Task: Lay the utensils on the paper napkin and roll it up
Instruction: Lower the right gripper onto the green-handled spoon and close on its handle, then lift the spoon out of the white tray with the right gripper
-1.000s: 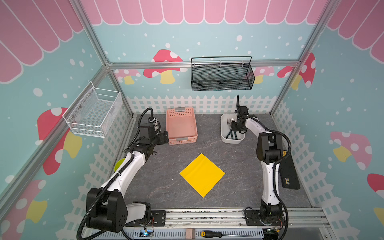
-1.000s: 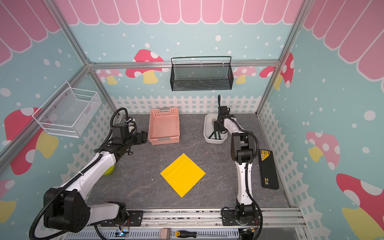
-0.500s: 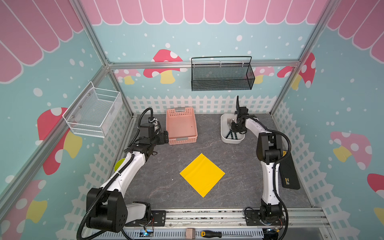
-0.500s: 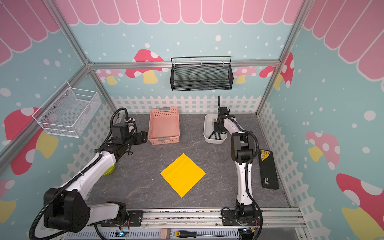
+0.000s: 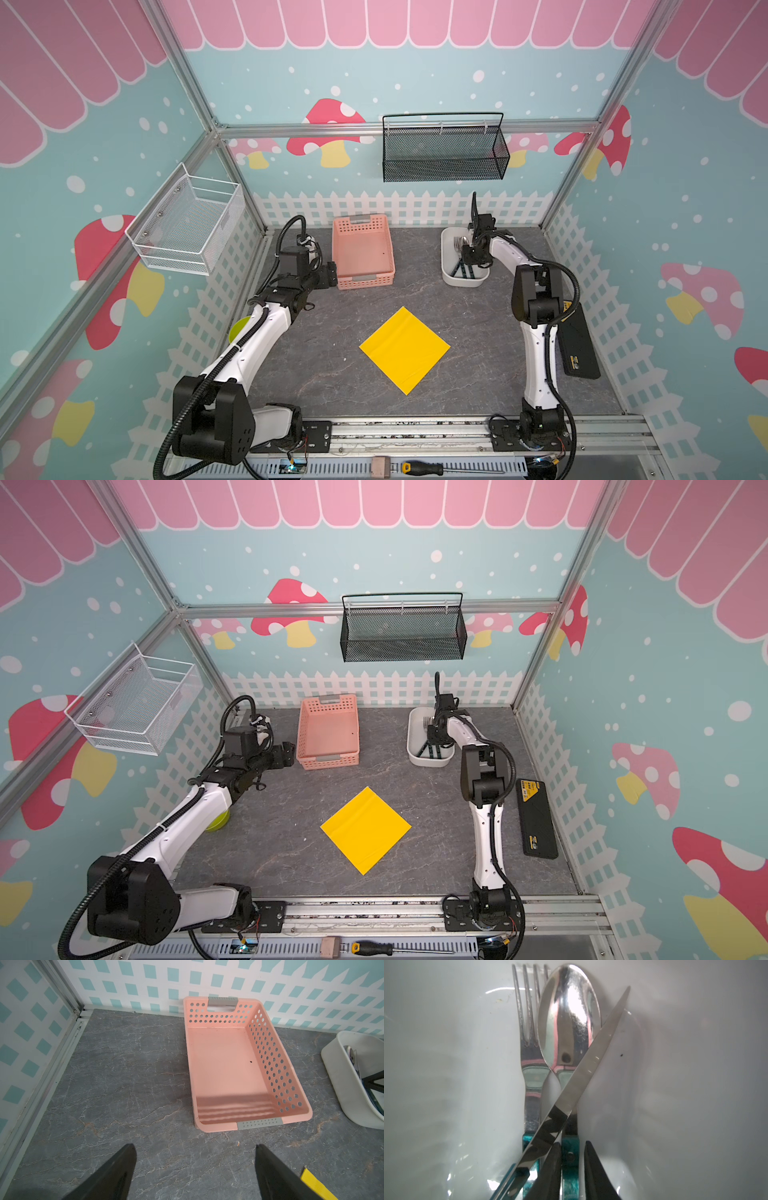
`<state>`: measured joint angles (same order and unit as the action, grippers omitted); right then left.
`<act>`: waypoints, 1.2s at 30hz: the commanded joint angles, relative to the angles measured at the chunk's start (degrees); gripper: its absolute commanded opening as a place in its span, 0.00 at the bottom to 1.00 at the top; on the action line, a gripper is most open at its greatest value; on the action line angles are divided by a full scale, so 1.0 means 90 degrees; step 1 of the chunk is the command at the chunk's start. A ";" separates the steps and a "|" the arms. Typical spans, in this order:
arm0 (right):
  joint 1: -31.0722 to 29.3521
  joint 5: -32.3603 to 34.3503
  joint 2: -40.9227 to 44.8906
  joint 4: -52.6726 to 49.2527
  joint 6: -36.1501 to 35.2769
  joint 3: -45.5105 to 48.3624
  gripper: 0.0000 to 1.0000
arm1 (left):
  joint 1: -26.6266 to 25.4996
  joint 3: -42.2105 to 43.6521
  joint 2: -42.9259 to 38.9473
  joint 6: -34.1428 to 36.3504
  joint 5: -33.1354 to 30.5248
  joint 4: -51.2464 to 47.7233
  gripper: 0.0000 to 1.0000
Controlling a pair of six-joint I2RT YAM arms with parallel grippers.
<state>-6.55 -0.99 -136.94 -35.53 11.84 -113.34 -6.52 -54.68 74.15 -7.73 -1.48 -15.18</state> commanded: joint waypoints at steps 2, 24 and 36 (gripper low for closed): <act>-0.0073 -0.0124 -0.0261 -0.0067 -0.0172 -0.0121 0.22 | 0.0004 -0.0009 -0.0075 0.0002 -0.0051 0.0051 0.91; -0.0299 0.0008 0.0477 -0.0121 -0.0132 -0.0169 0.01 | 0.0003 -0.0007 -0.0208 -0.0020 -0.0153 -0.0003 0.91; -0.0411 0.0740 0.0691 -0.0756 -0.0366 -0.0598 0.00 | -0.0002 -0.0014 -0.0213 -0.0031 -0.0138 0.0009 0.91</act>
<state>-9.54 2.96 -134.41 -40.05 10.11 -116.71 -6.52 -54.68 73.38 -7.73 -2.35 -15.18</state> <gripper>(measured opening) 0.136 0.908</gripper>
